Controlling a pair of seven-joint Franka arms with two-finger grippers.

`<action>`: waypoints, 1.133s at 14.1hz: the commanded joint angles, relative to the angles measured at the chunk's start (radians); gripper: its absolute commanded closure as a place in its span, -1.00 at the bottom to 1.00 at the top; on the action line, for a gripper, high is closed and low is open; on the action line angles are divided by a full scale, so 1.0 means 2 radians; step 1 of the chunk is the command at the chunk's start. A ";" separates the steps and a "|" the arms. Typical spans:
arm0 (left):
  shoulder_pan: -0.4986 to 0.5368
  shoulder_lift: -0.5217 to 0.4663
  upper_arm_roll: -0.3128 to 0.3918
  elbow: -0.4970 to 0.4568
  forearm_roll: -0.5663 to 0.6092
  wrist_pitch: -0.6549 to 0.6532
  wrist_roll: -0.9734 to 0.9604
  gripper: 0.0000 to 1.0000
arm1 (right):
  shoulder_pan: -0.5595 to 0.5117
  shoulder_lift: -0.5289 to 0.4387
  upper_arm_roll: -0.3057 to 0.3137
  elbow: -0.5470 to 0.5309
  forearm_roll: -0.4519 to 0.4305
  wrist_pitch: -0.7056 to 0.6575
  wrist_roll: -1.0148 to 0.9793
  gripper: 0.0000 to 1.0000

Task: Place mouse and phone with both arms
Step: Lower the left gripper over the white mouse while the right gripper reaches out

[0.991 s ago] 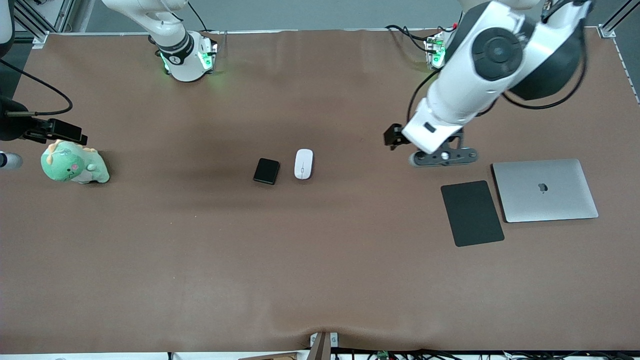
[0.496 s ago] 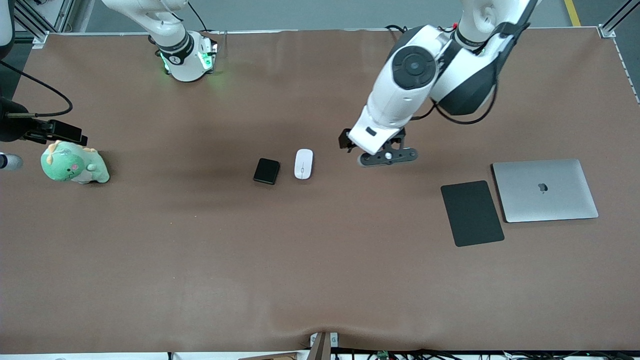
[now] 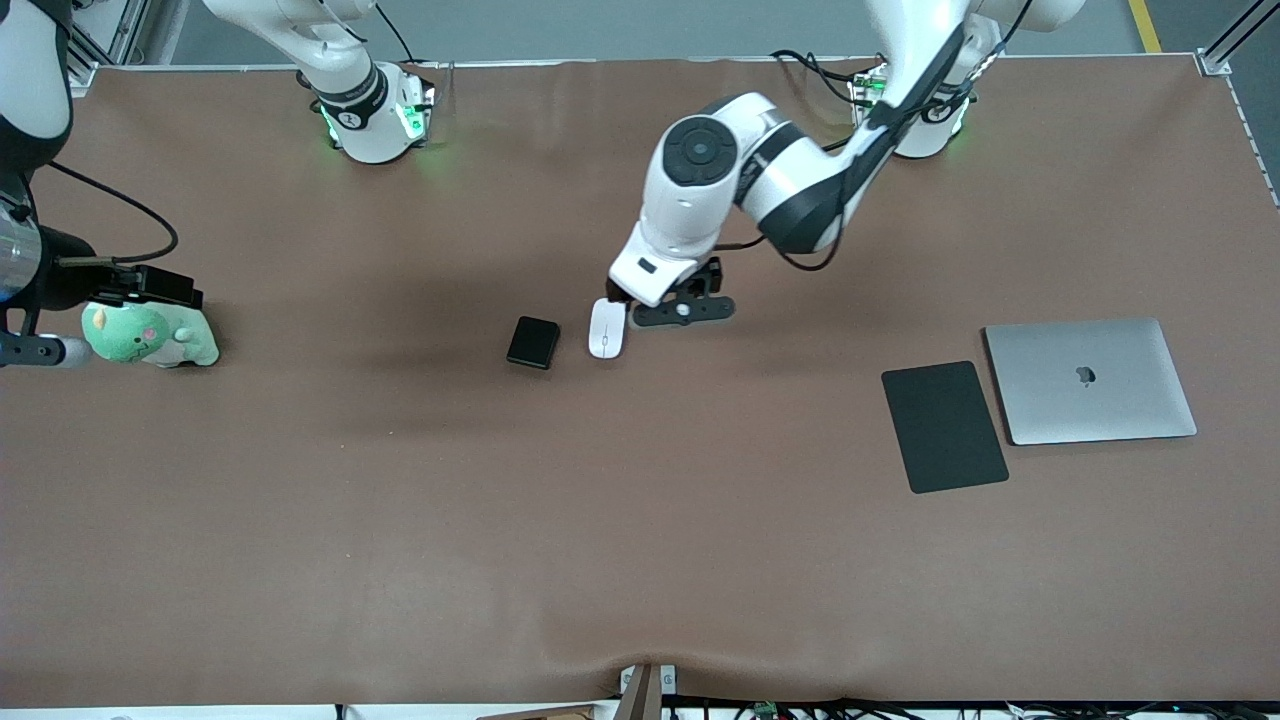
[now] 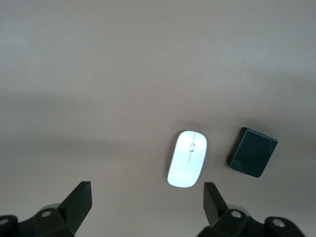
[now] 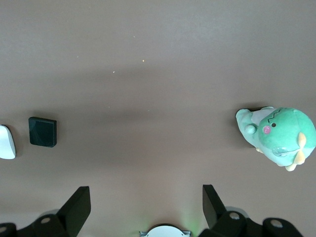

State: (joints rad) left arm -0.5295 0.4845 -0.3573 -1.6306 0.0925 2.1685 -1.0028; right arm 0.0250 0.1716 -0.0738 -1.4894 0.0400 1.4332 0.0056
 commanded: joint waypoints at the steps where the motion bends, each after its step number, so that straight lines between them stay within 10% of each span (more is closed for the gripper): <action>1: -0.030 0.041 0.001 0.014 0.051 0.040 -0.044 -1.00 | 0.003 0.008 0.002 0.003 0.006 0.002 0.003 -1.00; 16: -0.136 0.187 0.064 0.124 0.096 0.046 -0.033 -1.00 | 0.045 0.041 0.002 -0.084 0.010 0.102 0.055 -1.00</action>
State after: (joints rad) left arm -0.7933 0.8365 -0.2417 -1.4146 0.2590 2.2619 -1.0955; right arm 0.1052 0.2668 -0.0681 -1.6186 0.0469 1.6117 0.0932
